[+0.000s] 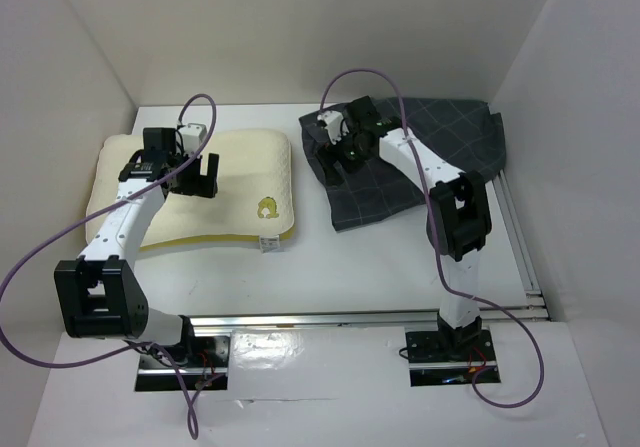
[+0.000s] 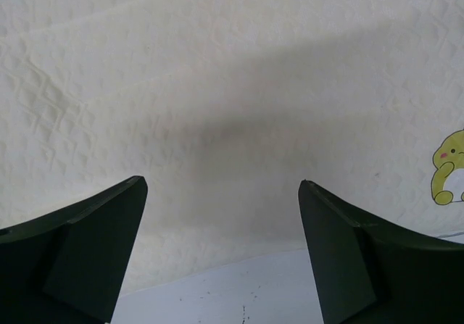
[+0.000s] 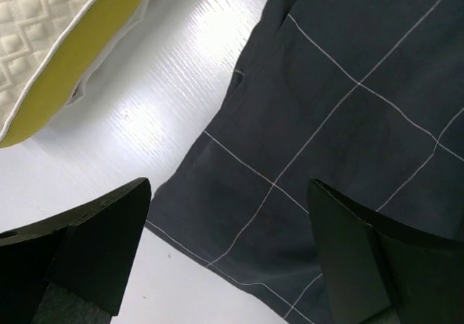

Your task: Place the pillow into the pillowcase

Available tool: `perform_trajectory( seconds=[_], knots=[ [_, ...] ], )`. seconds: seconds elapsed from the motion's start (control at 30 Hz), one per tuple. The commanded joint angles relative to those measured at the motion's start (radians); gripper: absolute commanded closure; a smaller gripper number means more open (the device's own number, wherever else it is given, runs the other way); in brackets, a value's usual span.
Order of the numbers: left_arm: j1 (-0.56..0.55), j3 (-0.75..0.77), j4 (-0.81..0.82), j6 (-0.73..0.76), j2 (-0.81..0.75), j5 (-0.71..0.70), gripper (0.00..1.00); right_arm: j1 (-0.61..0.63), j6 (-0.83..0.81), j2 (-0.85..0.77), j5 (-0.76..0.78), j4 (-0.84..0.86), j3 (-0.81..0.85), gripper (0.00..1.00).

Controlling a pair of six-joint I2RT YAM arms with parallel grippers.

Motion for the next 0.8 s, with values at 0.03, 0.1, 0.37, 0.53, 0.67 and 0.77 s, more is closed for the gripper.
perform_trajectory(
  seconds=[0.03, 0.1, 0.37, 0.53, 0.67, 0.77],
  knots=[
    [0.0, 0.047, 0.015, -0.016, 0.006, 0.006, 0.0, -0.008, -0.006, -0.087, 0.011, 0.045, -0.012, 0.05],
    [0.0, 0.068, 0.005, -0.045, 0.016, -0.021, 0.0, -0.008, 0.009, -0.087, 0.041, 0.057, -0.021, 0.05],
    [-0.009, 0.118, 0.004, -0.092, 0.031, -0.052, 0.0, 0.002, 0.046, -0.118, 0.092, 0.112, -0.03, 0.01],
    [-0.009, 0.131, -0.004, -0.036, 0.005, -0.052, 0.0, 0.011, 0.005, -0.106, 0.068, 0.074, 0.007, 0.01],
    [-0.009, 0.141, -0.014, -0.036, 0.005, -0.052, 0.0, 0.04, -0.004, -0.057, 0.094, 0.022, 0.027, 0.07],
    [-0.009, 0.107, -0.005, -0.036, -0.019, -0.07, 0.0, 0.061, 0.005, -0.043, 0.131, 0.033, 0.027, 0.13]
  ],
)
